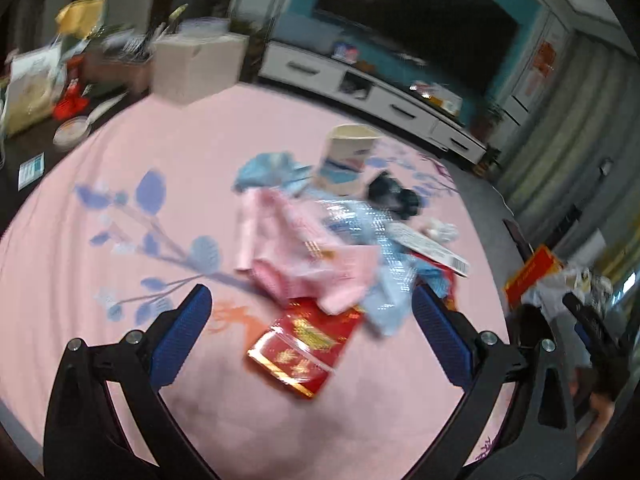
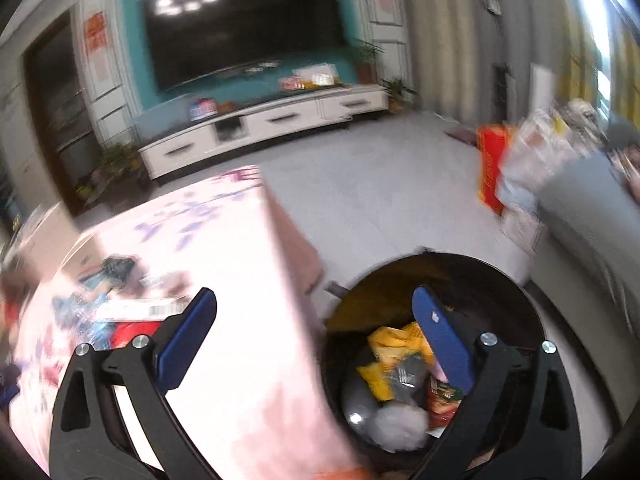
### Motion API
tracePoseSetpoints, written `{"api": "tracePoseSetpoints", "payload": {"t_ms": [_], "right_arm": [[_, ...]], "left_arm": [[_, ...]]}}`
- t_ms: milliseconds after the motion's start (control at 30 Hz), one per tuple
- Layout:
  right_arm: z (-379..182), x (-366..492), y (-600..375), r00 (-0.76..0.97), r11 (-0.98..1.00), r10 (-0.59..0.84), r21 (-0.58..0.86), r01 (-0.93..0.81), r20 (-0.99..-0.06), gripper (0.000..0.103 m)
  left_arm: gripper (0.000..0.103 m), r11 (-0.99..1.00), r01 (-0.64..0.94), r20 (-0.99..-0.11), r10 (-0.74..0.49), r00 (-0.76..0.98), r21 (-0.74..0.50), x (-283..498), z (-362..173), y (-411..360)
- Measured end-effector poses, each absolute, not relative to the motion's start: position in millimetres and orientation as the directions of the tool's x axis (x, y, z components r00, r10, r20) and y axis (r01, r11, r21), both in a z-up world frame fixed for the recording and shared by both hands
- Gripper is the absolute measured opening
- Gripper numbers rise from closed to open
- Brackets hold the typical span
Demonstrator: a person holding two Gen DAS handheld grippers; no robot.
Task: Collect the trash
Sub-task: 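Move both tools back over the table, then move the left tool toward the red cigarette box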
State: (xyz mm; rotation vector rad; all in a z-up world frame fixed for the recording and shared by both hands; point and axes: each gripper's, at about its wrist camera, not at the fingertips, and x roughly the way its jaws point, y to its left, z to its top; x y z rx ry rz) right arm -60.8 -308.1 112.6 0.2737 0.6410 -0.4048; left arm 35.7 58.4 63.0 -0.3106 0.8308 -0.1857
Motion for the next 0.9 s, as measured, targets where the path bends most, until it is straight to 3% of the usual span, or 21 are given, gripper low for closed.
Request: {"api": "tracePoseSetpoints", "payload": {"t_ms": [200, 367, 733, 900], "right_arm": [[95, -35, -253, 0.685, 0.938, -0.205, 0.059, 0.341, -0.699, 0.096], [75, -23, -216, 0.667, 0.966, -0.228, -0.077, 0.249, -0.709, 0.096], [47, -14, -198, 0.605, 0.965, -0.246, -0.13, 0.229, -0.758, 0.096], [41, -13, -200, 0.589, 0.954, -0.288, -0.168, 0.25, -0.755, 0.096]], "left_arm": [[0.1, 0.929, -0.056, -0.719, -0.243, 0.651, -0.365, 43, 56, 97], [0.1, 0.911, -0.072, -0.723, -0.273, 0.635, -0.406, 41, 55, 111], [0.1, 0.928, -0.049, -0.772, -0.277, 0.572, -0.369, 45, 45, 96], [0.1, 0.904, -0.014, -0.774, -0.357, 0.524, -0.426, 48, 37, 89]]}}
